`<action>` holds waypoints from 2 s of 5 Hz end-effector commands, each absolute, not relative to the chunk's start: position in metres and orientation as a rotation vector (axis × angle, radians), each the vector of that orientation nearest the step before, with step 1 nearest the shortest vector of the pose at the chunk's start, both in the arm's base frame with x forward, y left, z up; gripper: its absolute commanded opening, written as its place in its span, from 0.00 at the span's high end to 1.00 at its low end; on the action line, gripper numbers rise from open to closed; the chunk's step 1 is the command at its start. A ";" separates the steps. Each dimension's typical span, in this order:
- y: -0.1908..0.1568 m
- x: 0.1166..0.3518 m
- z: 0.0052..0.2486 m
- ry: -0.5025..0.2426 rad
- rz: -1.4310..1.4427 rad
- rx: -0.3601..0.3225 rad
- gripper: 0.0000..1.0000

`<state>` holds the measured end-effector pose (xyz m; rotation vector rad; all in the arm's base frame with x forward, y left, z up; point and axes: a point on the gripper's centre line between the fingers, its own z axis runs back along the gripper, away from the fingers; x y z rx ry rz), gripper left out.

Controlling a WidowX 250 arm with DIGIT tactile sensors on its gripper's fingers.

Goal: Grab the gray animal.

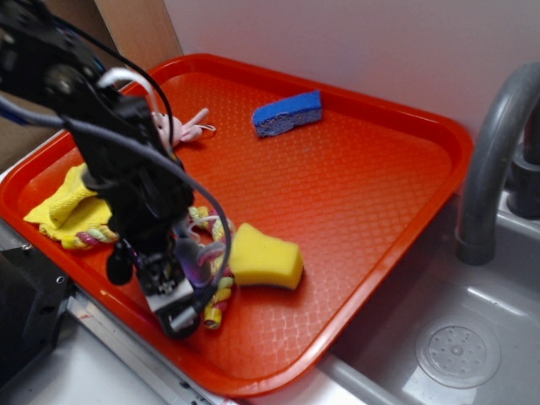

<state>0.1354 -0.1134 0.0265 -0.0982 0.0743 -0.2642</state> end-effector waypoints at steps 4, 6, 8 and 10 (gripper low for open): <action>-0.094 0.151 0.061 0.030 -0.103 0.045 1.00; -0.058 0.191 0.143 -0.068 0.131 0.114 1.00; -0.031 0.200 0.224 -0.148 0.300 0.118 1.00; -0.023 0.206 0.211 -0.117 0.292 0.035 1.00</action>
